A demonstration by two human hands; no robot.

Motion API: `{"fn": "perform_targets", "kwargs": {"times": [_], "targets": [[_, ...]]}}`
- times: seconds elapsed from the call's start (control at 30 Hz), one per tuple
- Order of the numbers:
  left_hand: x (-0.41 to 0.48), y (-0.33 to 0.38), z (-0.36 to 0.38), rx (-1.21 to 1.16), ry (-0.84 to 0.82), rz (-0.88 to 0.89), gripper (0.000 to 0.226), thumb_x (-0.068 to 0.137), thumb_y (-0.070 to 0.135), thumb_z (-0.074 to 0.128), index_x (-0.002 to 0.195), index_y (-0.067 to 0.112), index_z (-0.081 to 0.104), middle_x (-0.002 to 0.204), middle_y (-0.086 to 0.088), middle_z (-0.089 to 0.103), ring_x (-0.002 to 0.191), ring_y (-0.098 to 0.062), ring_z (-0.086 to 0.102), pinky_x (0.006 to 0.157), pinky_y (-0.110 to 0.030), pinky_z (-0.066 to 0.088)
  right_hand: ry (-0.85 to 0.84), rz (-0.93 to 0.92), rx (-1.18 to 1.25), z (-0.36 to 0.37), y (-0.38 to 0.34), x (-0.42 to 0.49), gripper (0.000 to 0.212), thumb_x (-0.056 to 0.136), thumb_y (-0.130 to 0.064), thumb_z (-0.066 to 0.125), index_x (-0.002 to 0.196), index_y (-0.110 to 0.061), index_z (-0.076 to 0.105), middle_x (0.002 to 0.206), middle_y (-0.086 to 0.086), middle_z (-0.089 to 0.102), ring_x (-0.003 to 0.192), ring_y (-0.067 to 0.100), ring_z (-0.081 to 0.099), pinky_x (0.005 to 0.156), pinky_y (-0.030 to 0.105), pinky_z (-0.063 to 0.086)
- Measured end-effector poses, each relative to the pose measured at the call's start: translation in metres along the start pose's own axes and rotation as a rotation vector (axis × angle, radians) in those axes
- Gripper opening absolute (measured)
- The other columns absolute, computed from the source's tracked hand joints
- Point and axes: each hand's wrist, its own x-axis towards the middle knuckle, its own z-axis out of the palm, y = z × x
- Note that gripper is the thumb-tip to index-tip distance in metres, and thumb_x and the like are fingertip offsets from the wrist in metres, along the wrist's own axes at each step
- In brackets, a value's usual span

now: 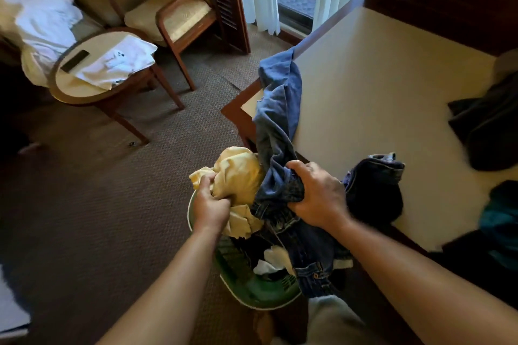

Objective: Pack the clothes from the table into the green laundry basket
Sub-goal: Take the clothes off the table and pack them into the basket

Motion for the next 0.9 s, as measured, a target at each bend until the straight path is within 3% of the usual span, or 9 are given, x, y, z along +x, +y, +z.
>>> {"fn": "perform_targets", "kwargs": {"times": [0.13, 0.3, 0.37, 0.47, 0.57, 0.67, 0.9], "targets": [[-0.018, -0.037, -0.048, -0.033, 0.022, 0.015, 0.051, 0.079, 0.000, 0.067, 0.110, 0.039, 0.056, 0.095, 0.002, 0.067, 0.082, -0.020, 0.065, 0.073, -0.041, 0.058, 0.051, -0.065, 0.035, 0.038, -0.042, -0.035, 0.073, 0.067, -0.052, 0.069, 0.135, -0.040, 0.047, 0.114, -0.001, 0.062, 0.095, 0.027, 0.065, 0.075, 0.042, 0.054], [-0.034, -0.067, -0.100, -0.041, 0.082, 0.054, 0.053, 0.082, -0.003, 0.065, 0.114, 0.037, 0.054, 0.096, 0.010, 0.061, 0.084, -0.007, 0.057, 0.067, -0.028, 0.043, 0.086, -0.119, 0.104, 0.079, -0.073, -0.062, 0.078, 0.071, -0.051, 0.073, 0.141, -0.038, 0.040, 0.130, 0.004, 0.056, 0.111, 0.029, 0.058, 0.088, 0.050, 0.049], [-0.040, -0.075, -0.112, -0.029, 0.076, 0.056, 0.052, 0.084, -0.003, 0.065, 0.114, 0.038, 0.053, 0.099, 0.011, 0.060, 0.085, -0.004, 0.054, 0.066, -0.027, 0.041, 0.032, -0.072, 0.016, 0.092, -0.075, -0.063, 0.083, 0.074, -0.052, 0.073, 0.146, -0.042, 0.033, 0.147, 0.006, 0.044, 0.126, 0.033, 0.048, 0.099, 0.058, 0.041], [-0.047, -0.085, -0.119, -0.030, 0.065, 0.043, 0.050, 0.086, -0.002, 0.065, 0.116, 0.036, 0.054, 0.103, 0.007, 0.061, 0.085, -0.006, 0.054, 0.074, -0.030, 0.043, -0.209, 0.088, -0.098, 0.106, -0.065, -0.061, 0.094, 0.079, -0.054, 0.073, 0.153, -0.050, 0.014, 0.166, 0.004, 0.012, 0.151, 0.037, 0.015, 0.111, 0.071, 0.020], [-0.054, -0.090, -0.117, -0.030, 0.066, 0.038, 0.048, 0.087, -0.003, 0.065, 0.120, 0.030, 0.054, 0.104, 0.004, 0.060, 0.086, -0.012, 0.055, 0.076, -0.031, 0.041, -0.365, 0.153, -0.067, 0.112, -0.054, -0.067, 0.089, 0.086, -0.049, 0.068, 0.156, -0.045, 0.013, 0.168, 0.000, 0.010, 0.154, 0.032, 0.009, 0.117, 0.065, 0.017], [-0.061, -0.093, -0.109, -0.010, 0.022, 0.049, 0.047, 0.087, -0.002, 0.064, 0.119, 0.031, 0.054, 0.104, 0.001, 0.062, 0.084, -0.013, 0.056, 0.061, -0.026, 0.039, -0.324, 0.127, -0.042, 0.118, -0.045, -0.081, 0.082, 0.089, -0.046, 0.063, 0.158, -0.032, 0.021, 0.165, 0.001, 0.023, 0.152, 0.026, 0.020, 0.119, 0.056, 0.025], [-0.070, -0.096, -0.090, 0.029, -0.095, 0.043, 0.047, 0.089, 0.002, 0.064, 0.121, 0.036, 0.055, 0.099, 0.004, 0.061, 0.080, -0.006, 0.055, 0.058, -0.022, 0.040, -0.354, 0.159, 0.005, 0.127, -0.037, -0.104, 0.078, 0.092, -0.043, 0.058, 0.159, -0.023, 0.024, 0.164, 0.000, 0.027, 0.151, 0.023, 0.023, 0.121, 0.050, 0.025]]}}
